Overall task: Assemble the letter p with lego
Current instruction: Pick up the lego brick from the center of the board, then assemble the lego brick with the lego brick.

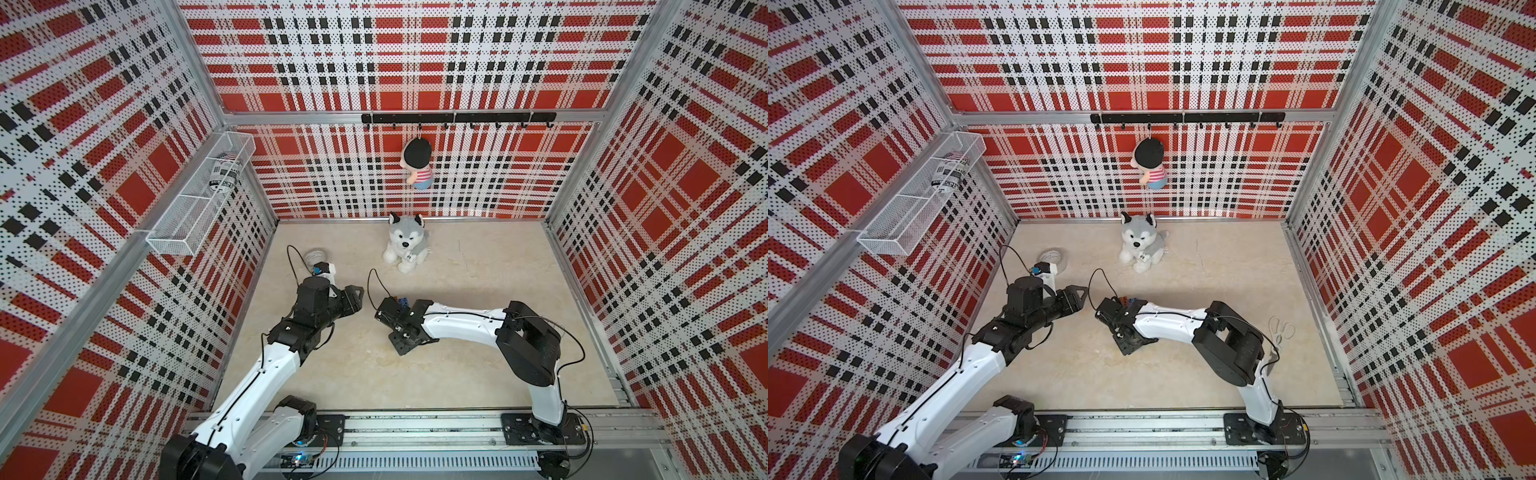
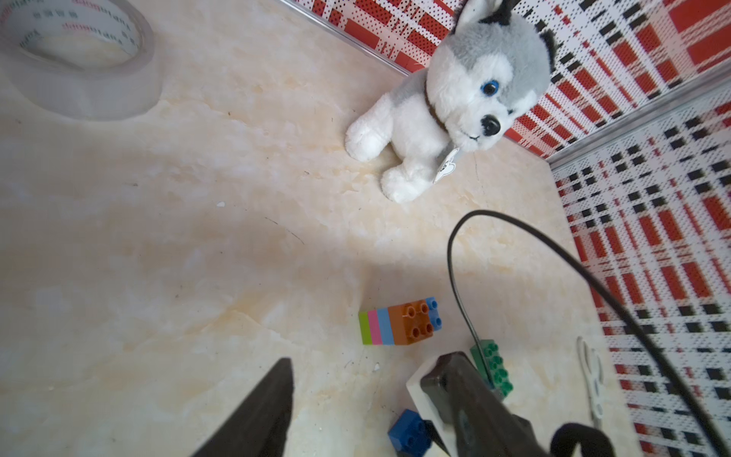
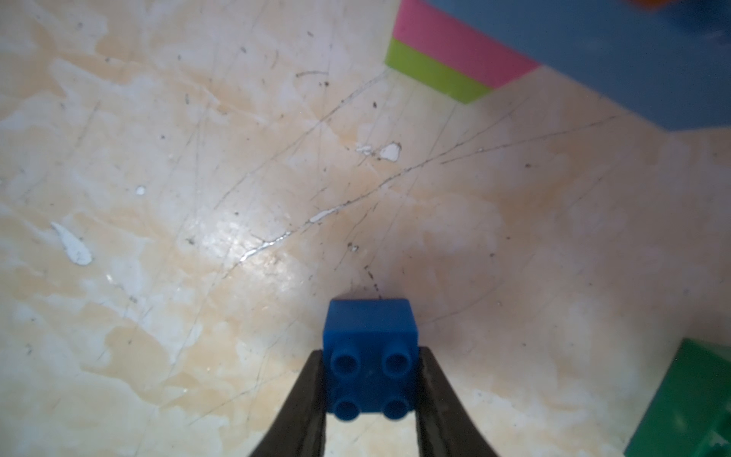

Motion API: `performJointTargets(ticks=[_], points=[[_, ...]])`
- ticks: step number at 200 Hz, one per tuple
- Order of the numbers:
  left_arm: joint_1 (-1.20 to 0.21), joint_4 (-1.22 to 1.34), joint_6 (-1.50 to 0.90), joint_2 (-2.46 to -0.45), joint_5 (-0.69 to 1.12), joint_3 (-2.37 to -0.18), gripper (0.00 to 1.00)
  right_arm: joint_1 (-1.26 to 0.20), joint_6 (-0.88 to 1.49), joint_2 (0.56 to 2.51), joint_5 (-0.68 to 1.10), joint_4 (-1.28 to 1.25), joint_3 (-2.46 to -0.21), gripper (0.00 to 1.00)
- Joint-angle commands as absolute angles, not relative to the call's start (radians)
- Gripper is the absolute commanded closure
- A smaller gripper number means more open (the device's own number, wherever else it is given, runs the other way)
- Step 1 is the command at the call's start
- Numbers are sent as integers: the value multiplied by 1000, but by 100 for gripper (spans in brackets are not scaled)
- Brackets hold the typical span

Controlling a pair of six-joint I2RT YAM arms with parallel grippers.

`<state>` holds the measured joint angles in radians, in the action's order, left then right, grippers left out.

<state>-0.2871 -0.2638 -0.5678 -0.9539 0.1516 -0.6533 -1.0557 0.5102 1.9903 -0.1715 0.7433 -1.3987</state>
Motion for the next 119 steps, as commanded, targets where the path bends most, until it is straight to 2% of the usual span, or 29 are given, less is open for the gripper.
performJointTargets(ticks=[1, 23, 35, 76, 119], points=[[-281, -217, -571, -958, 211, -628, 68, -1063, 526, 1892, -256, 777, -1385, 76], [-294, -158, -602, -988, 242, -612, 86, -1047, 528, 1808, -312, 822, -1378, 76], [-314, -125, -625, -1010, 235, -609, 100, -1026, 526, 1762, -330, 834, -1371, 76], [-426, 1, -698, -1097, 190, -629, 100, -922, 490, 1664, -288, 766, -1341, 76], [-498, 25, -726, -1241, 176, -690, 100, -863, 445, 1706, -236, 726, -1390, 76]])
